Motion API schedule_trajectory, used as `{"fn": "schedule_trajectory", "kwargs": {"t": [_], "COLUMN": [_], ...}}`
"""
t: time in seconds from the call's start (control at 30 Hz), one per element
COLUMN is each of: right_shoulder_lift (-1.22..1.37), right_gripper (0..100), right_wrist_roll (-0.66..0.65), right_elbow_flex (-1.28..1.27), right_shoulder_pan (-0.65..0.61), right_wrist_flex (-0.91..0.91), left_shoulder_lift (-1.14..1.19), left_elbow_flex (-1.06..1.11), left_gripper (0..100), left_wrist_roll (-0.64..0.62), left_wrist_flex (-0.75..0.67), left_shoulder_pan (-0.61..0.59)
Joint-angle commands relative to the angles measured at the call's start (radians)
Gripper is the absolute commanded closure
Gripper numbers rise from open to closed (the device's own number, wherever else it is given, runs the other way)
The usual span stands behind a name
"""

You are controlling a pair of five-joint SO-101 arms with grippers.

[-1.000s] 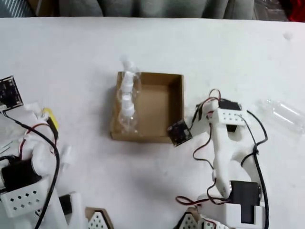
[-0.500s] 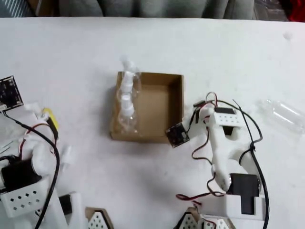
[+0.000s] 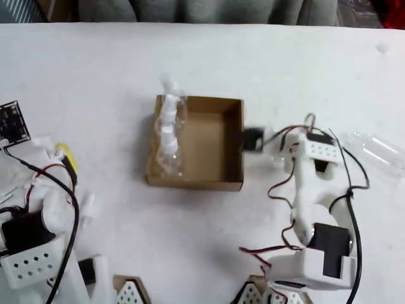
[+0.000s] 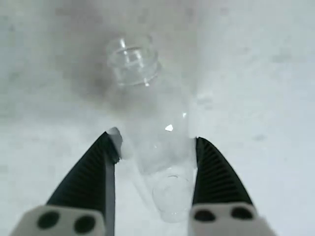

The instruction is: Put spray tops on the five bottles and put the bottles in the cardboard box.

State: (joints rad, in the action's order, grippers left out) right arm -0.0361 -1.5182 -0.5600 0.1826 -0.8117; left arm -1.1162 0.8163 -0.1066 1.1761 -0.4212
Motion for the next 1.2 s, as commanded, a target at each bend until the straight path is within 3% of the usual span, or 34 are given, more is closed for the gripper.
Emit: {"fn": "schedule_trajectory", "kwargs": {"t": [0.0, 0.1, 0.2, 0.37, 0.7, 1.17], "right_shoulder_lift": [-0.005, -0.001, -0.001, 0.005, 0.007, 0.007], "right_gripper": [98.1, 98.1, 98.1, 96.8, 69.4, 68.0], "right_wrist_roll": [0.358, 0.574, 0.649, 0.649, 0.647, 0.479], "right_elbow_flex": [0.135, 0.201, 0.201, 0.170, 0.041, 0.150], "right_shoulder_pan": [0.068, 0.131, 0.189, 0.280, 0.303, 0.223], "right_wrist_flex": [-0.153, -0.278, -0.335, -0.351, -0.145, -0.208], "left_shoulder_lift": [-0.015, -0.015, -0.015, -0.015, -0.015, -0.015], "left_elbow_flex": [-0.011, -0.011, -0.011, -0.009, 0.011, 0.009], "left_gripper": [98, 98, 98, 98, 98, 98], "left_wrist_roll": [0.003, 0.003, 0.003, 0.003, 0.005, 0.005], "left_wrist_flex": [-0.020, -0.020, -0.020, -0.020, -0.025, -0.025], "left_shoulder_pan": [-0.007, -0.007, -0.005, -0.005, -0.008, -0.004]}}
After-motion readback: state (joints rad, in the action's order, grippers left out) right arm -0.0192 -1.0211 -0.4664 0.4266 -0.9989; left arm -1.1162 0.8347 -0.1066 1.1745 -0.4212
